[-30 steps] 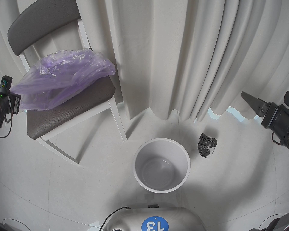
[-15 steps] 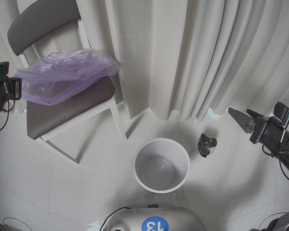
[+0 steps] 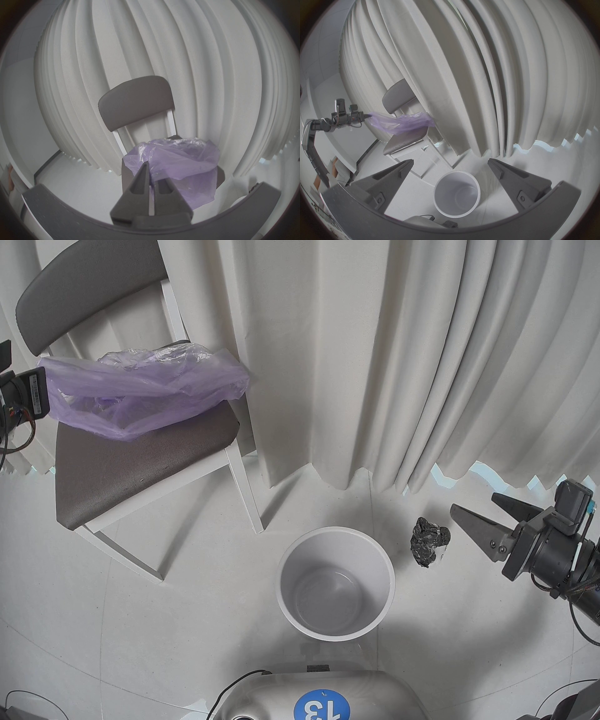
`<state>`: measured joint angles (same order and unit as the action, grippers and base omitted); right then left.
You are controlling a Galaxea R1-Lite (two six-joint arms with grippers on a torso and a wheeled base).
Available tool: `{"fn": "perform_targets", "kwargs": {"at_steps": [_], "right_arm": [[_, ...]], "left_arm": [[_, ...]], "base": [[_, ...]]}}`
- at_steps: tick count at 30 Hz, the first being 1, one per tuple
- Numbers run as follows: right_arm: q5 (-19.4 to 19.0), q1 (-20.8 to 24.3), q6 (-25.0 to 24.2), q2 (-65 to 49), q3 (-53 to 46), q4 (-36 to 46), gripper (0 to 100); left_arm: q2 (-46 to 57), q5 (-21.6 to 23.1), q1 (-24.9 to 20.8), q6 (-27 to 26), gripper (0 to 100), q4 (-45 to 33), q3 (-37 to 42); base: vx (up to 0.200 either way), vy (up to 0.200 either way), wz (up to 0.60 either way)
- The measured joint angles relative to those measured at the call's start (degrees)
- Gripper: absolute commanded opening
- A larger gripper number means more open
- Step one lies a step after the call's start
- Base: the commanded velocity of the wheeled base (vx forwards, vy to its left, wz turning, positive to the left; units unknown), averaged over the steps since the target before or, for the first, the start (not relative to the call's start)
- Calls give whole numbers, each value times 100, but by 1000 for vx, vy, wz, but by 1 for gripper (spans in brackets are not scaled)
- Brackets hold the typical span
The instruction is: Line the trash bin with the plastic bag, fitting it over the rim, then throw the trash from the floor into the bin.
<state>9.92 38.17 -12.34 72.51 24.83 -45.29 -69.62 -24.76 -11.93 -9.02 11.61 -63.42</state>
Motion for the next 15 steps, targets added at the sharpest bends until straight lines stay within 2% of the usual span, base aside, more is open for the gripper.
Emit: {"fn": "perform_targets", "kwargs": {"at_steps": [10,15], "right_arm": [[11,458,-38,50,-321,-184,100],[143,850,-46,211,-317,-343,100]], "left_arm": [[49,0,-601,32,0,-1101,-1086],[35,-1,-848,32,0,-1517,-1676]], "base": [[0,0,0],[0,0,0]]}}
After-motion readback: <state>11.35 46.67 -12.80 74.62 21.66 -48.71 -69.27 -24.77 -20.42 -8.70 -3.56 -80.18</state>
